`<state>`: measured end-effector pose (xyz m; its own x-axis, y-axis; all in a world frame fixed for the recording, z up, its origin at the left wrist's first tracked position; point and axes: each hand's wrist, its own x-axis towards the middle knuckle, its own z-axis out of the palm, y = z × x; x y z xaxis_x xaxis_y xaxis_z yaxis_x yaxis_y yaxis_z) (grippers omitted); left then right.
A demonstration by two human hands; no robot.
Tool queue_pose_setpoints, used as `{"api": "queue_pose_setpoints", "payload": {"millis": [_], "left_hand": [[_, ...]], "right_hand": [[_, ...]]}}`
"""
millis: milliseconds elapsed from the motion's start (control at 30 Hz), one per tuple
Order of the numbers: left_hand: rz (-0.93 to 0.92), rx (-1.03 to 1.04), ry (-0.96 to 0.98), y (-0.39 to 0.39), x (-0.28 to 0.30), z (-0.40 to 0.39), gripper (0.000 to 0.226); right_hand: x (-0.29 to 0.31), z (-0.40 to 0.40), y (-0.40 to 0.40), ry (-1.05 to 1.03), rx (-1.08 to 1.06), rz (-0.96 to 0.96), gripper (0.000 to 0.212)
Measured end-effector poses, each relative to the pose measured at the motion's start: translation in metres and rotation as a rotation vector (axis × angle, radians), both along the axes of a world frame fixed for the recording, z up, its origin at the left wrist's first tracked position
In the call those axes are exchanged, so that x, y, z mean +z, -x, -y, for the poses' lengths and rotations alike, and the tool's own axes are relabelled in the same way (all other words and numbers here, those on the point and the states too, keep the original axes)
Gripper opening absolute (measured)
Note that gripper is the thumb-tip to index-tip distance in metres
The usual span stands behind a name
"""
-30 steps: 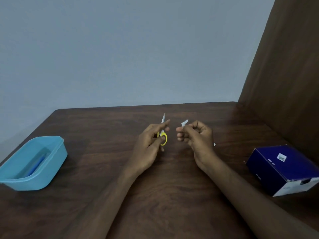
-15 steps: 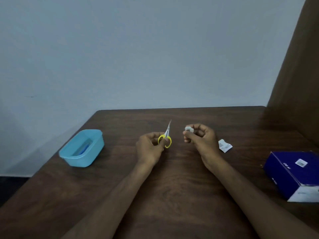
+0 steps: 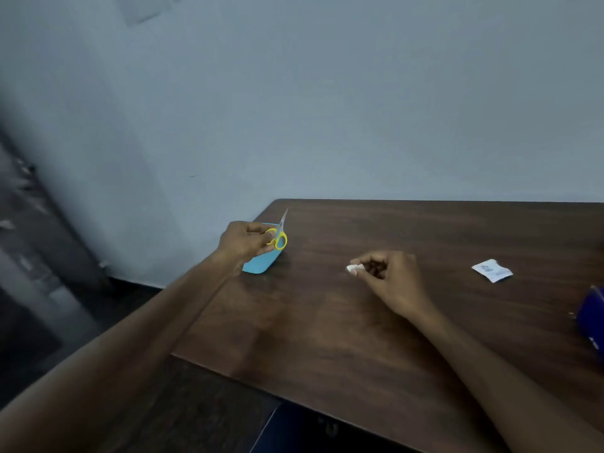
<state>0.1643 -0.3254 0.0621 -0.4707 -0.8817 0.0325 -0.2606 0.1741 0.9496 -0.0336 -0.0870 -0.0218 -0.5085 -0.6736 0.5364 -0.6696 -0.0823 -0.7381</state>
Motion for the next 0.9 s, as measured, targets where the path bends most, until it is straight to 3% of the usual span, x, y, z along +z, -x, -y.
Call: {"api": "queue_pose_setpoints", "payload": {"millis": [67,300,433,567,767,900], "left_hand": [[0.059,0.069,0.048,-0.011,0.006,0.014,0.004],[0.203,0.289,0.127,-0.029,0.015,0.049,0.011],[0.422,0.277,0.222,-0.022,0.019,0.055,0.007],[0.713,0.277,0.320,-0.015,0.021,0.053,0.031],[0.909,0.281,0.380,-0.011,0.011,0.051,0.034],[1.041,0.264,0.530,-0.008,0.007,0.049,0.037]], "right_hand": [[-0.004,0.003,-0.006,-0.018,0.038,-0.015,0.014],[-0.004,-0.003,0.004,0.051,-0.005,-0.271,0.013],[-0.004,-0.004,0.012,0.038,-0.007,-0.324,0.018],[-0.006,-0.004,0.016,0.003,0.001,-0.333,0.021],[-0.003,-0.005,0.016,-0.016,0.021,-0.342,0.024],[-0.004,-0.005,0.019,-0.020,0.031,-0.338,0.025]]}}
